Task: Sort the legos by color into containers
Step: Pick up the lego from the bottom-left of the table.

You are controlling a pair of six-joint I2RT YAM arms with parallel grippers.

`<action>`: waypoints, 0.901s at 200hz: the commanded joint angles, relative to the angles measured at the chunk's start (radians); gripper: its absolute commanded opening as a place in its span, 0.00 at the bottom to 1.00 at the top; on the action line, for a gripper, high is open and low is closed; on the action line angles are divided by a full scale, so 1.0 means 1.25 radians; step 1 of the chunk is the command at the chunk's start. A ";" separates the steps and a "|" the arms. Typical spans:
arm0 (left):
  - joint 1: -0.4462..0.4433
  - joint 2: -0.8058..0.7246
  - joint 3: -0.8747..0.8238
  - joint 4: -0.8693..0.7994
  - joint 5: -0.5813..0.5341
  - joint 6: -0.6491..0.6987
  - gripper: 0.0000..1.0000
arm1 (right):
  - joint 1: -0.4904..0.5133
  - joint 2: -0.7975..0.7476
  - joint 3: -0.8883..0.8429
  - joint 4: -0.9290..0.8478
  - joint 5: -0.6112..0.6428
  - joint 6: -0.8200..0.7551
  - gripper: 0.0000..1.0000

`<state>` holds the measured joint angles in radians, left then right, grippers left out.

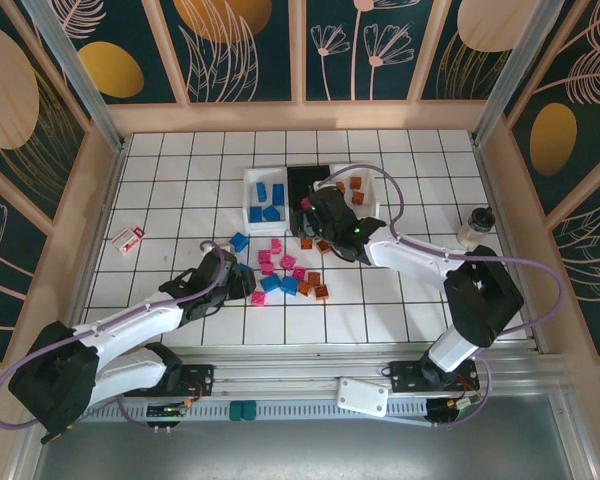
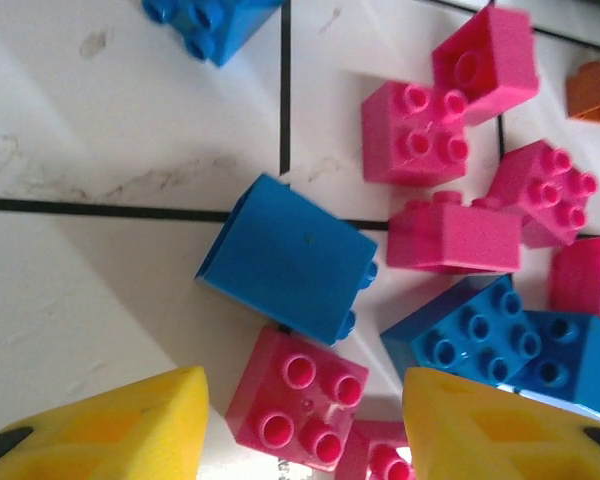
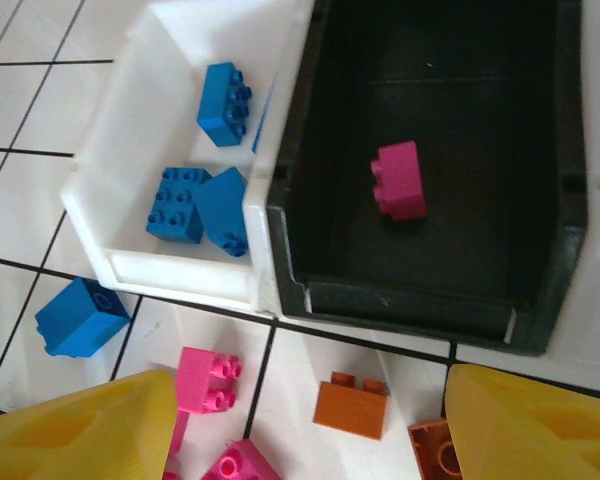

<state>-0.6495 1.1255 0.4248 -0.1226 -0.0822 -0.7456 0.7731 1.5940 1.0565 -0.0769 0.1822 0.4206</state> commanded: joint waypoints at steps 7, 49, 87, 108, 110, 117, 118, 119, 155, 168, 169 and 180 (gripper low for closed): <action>-0.008 0.031 -0.013 0.022 0.005 0.000 0.51 | -0.013 -0.049 -0.017 0.039 0.006 0.022 0.71; -0.008 0.076 -0.024 0.001 -0.046 -0.041 0.35 | -0.023 -0.065 -0.021 0.040 0.014 0.022 0.71; -0.007 0.059 -0.046 -0.068 -0.138 -0.107 0.22 | -0.028 -0.080 -0.035 0.040 0.010 0.021 0.72; -0.006 -0.011 -0.051 -0.098 -0.170 -0.119 0.22 | -0.032 -0.089 -0.039 0.040 0.008 0.021 0.71; -0.007 -0.019 -0.050 -0.099 -0.170 -0.118 0.23 | -0.033 -0.090 -0.041 0.040 0.007 0.021 0.71; -0.006 -0.045 -0.046 -0.102 -0.171 -0.111 0.28 | -0.034 -0.092 -0.042 0.041 0.007 0.021 0.71; -0.007 -0.049 -0.045 -0.103 -0.171 -0.110 0.28 | -0.034 -0.092 -0.042 0.041 0.007 0.021 0.71; -0.007 -0.053 -0.045 -0.103 -0.171 -0.108 0.29 | -0.034 -0.093 -0.042 0.042 0.006 0.021 0.72; -0.008 -0.078 0.015 -0.101 -0.135 -0.052 0.49 | -0.037 -0.092 -0.043 0.052 -0.004 0.026 0.71; -0.008 -0.055 0.020 -0.099 -0.133 -0.045 0.55 | -0.037 -0.090 -0.043 0.052 -0.008 0.028 0.71; -0.007 -0.055 0.021 -0.099 -0.132 -0.044 0.56 | -0.037 -0.090 -0.043 0.053 -0.008 0.028 0.71; -0.007 -0.029 0.016 -0.094 -0.134 -0.044 0.59 | -0.037 -0.089 -0.042 0.051 -0.006 0.028 0.72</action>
<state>-0.6601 1.0420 0.4274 -0.2134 -0.2455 -0.8284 0.7326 1.5078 1.0138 -0.0402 0.1802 0.4332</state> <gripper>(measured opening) 0.561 0.714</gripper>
